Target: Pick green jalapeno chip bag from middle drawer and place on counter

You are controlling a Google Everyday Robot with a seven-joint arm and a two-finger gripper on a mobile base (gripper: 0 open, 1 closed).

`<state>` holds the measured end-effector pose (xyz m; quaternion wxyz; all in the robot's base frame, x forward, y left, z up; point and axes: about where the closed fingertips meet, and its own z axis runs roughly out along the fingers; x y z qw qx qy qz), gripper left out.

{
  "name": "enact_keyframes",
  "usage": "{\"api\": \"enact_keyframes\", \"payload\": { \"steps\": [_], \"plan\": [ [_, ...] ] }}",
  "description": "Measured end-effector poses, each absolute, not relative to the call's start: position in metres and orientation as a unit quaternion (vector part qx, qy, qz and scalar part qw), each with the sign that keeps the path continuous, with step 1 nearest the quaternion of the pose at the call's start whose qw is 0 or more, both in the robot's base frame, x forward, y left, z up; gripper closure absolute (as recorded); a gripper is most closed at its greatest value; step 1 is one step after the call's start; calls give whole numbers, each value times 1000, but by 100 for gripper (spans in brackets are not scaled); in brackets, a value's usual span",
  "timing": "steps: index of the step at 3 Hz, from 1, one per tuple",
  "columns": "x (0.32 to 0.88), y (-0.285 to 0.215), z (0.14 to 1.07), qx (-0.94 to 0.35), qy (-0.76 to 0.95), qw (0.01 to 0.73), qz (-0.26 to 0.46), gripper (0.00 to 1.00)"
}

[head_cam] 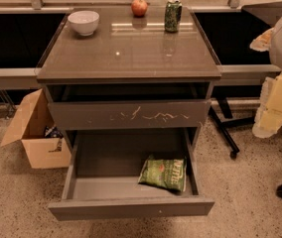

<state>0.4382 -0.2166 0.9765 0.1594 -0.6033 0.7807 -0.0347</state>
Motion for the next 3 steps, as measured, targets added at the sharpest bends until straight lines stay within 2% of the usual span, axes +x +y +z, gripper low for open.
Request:
{"api": "enact_keyframes", "payload": {
  "steps": [1,2,3],
  "plan": [
    [438,-216,976,-603,781,160,-34,0],
    [444,-201,951,-622,762,180,3,0],
    [451,-174,903,-648,728,216,70,0]
  ]
}}
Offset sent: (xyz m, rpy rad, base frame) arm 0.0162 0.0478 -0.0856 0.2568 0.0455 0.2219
